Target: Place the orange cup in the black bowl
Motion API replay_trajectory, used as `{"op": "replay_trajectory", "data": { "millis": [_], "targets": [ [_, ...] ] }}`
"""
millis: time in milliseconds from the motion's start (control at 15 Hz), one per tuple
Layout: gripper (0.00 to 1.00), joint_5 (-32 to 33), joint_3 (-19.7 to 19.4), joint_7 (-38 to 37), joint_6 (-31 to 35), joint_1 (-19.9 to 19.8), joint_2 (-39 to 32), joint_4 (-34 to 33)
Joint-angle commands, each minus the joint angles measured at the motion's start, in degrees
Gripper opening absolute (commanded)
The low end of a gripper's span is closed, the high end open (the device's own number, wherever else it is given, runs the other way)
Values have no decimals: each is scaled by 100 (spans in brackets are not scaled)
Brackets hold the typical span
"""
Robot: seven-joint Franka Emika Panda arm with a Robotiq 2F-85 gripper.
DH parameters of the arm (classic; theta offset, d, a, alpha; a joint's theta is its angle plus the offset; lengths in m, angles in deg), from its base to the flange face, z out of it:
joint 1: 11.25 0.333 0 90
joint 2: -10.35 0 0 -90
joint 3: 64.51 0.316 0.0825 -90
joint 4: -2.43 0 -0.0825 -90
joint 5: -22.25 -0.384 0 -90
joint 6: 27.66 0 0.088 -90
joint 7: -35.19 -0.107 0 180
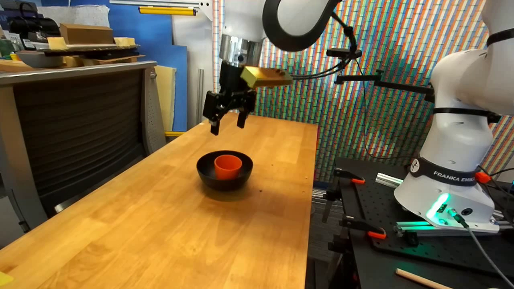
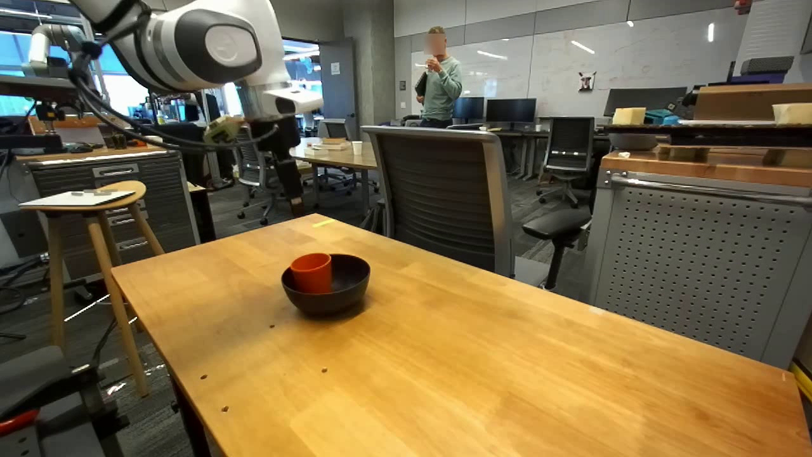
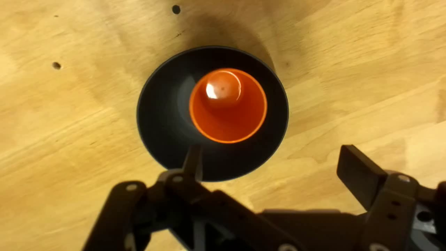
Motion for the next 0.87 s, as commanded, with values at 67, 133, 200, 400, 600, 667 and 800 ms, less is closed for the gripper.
{"op": "replay_trajectory", "data": {
  "millis": [67,133,200,400,600,667,800],
  "targets": [
    [100,84,325,650,-1329,-178,1366,262],
    [100,-98,378,1070,-1694,-150,1526,197],
    [100,-251,423,1407,-1975,-125,1678,162],
    [100,-567,543,2292,-2715,-65,1987,75],
    [100,-547,676,2272,-2697,-194,1926,80],
    [100,-567,673,2387,-2756,-188,1971,81],
    [100,-588,668,2476,-2774,-184,1982,85]
  ]
}}
